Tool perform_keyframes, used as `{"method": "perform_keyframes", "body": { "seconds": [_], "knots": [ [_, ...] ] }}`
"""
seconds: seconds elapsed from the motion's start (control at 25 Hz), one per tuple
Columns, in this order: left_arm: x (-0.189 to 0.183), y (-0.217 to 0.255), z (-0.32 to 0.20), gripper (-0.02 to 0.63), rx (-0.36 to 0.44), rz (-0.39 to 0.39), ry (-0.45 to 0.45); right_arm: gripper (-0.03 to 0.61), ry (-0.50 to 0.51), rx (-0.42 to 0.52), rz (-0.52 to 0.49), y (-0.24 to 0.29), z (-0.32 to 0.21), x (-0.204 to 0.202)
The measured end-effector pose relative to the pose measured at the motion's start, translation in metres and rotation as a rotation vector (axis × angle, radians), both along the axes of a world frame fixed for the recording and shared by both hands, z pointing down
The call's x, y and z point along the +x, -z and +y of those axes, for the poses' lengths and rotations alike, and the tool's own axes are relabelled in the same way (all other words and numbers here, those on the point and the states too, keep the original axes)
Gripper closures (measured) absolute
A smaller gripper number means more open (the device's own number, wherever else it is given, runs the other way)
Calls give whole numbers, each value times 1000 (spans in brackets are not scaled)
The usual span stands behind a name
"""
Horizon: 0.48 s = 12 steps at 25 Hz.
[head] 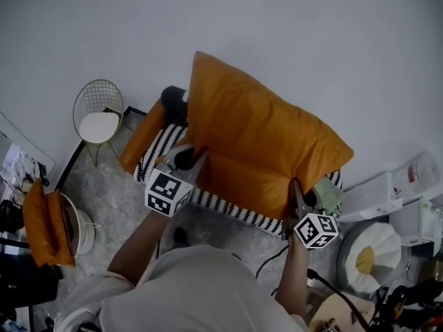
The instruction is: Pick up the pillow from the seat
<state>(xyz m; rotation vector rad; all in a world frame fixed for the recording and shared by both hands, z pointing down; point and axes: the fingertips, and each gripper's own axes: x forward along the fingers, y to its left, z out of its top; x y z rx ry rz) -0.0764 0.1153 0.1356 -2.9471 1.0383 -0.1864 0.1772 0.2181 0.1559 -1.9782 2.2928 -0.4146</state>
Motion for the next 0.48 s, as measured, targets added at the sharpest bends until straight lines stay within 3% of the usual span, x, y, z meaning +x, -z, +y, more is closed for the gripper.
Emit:
{"method": "perform_keyframes", "body": {
  "seconds": [0.48],
  "knots": [
    [-8,6,-11,575,23,15,3,471,1,25,4,5,-12,-5]
  ]
}}
